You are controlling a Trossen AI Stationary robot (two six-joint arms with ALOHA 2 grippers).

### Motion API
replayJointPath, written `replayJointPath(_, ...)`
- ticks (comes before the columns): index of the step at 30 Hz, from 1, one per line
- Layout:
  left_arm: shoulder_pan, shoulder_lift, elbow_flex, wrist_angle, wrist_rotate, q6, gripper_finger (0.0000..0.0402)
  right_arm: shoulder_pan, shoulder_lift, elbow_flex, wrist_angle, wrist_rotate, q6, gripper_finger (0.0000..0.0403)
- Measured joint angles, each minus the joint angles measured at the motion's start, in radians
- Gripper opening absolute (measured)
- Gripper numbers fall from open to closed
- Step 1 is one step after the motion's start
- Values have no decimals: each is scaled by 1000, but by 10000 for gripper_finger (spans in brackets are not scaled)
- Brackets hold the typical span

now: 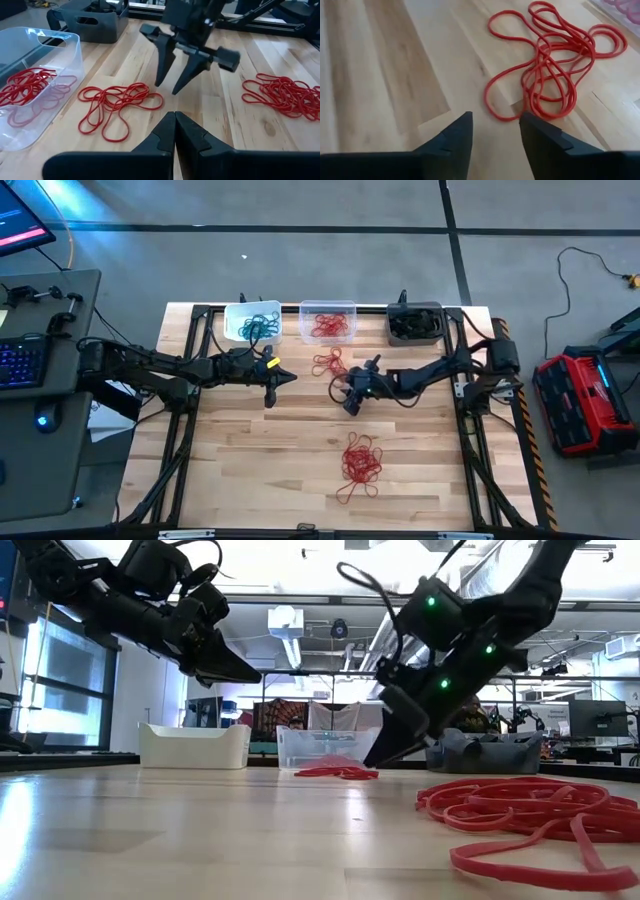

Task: Sort rubber bands into baskets
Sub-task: Put the red rubber band into the transparent bin

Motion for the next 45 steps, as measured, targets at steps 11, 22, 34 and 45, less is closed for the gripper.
replayJointPath(11, 0, 0, 0, -1, 0, 0, 0, -24, 76, 2, 70, 0, -10, 160)
replayJointPath(22, 0, 0, 0, -4, 0, -43, 0, -30, 85, 14, 82, -45, -70, 13)
replayJointPath(34, -1, 0, 0, -13, 0, -61, 0, -22, 0, 153, -48, -130, -201, 1)
replayJointPath(45, -1, 0, 1, -14, 0, -61, 0, -137, -44, 346, -126, -89, -401, 0)
